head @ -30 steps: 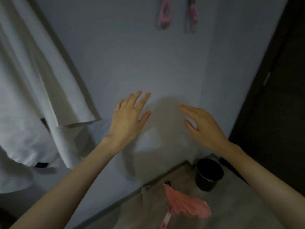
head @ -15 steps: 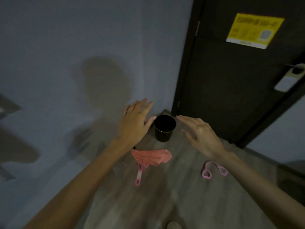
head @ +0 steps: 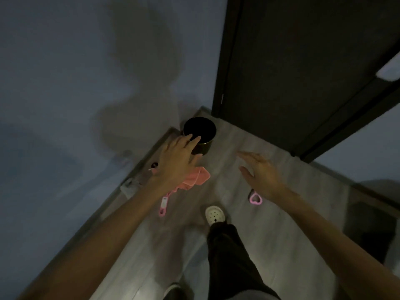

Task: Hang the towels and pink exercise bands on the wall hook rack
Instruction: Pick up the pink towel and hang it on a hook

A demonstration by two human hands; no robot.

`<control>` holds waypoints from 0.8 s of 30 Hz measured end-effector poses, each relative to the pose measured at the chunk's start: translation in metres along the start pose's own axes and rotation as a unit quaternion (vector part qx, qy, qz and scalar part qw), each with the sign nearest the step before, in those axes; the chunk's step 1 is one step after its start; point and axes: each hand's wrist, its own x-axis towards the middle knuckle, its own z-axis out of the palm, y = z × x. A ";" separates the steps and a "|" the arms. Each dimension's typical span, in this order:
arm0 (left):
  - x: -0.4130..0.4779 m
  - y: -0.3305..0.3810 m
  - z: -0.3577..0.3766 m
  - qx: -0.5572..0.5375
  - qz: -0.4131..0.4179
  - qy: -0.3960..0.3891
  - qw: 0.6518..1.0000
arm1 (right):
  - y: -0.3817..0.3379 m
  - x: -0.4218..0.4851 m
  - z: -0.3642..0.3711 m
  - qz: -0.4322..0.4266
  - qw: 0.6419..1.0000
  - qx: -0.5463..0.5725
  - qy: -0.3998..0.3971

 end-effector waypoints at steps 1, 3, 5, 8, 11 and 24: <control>0.012 -0.004 0.012 -0.002 -0.009 -0.002 1.000 | 0.014 0.016 0.006 -0.005 1.000 -0.001 -0.013; 0.035 -0.009 0.035 -0.012 -0.042 -0.015 0.999 | 0.041 0.048 0.017 -0.015 0.999 -0.009 -0.048; 0.057 -0.015 0.056 -0.018 -0.091 -0.042 0.995 | 0.065 0.082 0.025 -0.033 0.996 -0.016 -0.076; 0.080 -0.030 0.088 -0.032 -0.162 -0.080 0.983 | 0.089 0.129 0.039 -0.054 0.991 -0.015 -0.122; 0.092 -0.051 0.115 -0.051 -0.211 -0.088 0.972 | 0.100 0.171 0.059 -0.068 0.986 0.002 -0.150; 0.099 -0.195 0.303 -0.092 -0.299 -0.130 0.941 | 0.152 0.267 0.297 -0.054 0.970 0.032 -0.235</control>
